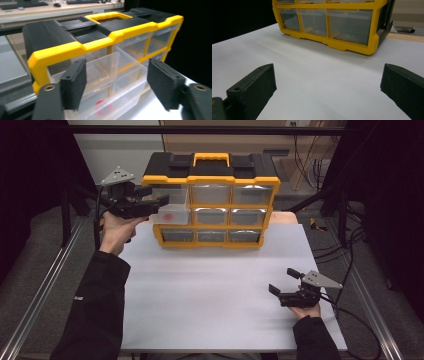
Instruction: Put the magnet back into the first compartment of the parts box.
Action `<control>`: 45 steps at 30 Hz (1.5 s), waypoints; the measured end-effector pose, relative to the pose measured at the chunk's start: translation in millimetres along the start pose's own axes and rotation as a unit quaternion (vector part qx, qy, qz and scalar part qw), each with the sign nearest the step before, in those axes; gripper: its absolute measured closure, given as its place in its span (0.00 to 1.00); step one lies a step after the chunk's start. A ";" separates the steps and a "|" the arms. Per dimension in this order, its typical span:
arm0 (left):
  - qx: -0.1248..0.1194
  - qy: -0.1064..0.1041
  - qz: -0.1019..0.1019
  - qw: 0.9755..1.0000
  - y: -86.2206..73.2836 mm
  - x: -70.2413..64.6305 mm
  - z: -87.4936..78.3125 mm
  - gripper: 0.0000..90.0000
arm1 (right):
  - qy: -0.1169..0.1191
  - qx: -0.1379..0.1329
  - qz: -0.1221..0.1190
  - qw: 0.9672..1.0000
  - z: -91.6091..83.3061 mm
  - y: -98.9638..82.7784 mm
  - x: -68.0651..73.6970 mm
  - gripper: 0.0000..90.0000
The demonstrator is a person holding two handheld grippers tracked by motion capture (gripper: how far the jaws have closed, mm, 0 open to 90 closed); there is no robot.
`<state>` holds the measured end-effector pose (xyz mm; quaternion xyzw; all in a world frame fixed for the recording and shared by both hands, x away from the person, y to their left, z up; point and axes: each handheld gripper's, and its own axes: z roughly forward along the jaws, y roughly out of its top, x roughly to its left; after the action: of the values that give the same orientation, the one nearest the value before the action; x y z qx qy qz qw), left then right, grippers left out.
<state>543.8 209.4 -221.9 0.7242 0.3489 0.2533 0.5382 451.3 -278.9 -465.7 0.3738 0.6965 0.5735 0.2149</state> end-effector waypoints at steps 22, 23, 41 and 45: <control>-0.049 -0.032 0.026 0.998 -71.7 -15.1 -41.5 0.03 | -0.001 0.000 0.001 1.000 -0.3 0.1 0.0 0.00; -0.049 -0.034 0.026 0.998 -76.2 -15.6 -41.9 0.02 | -0.001 0.000 0.001 1.000 -0.3 0.1 -0.1 0.00; -0.029 -0.056 0.007 0.998 -159.9 -19.8 -28.6 0.00 | 0.000 0.000 0.001 1.000 -0.4 0.3 -0.2 0.00; -0.023 -0.054 0.008 0.998 -170.6 -22.6 -28.0 0.00 | 0.000 -0.003 0.000 1.000 -0.3 0.3 -0.3 0.00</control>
<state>469.1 239.0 -376.7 0.7271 0.3078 0.2258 0.5706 451.4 -279.4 -465.3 0.3737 0.6947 0.5755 0.2158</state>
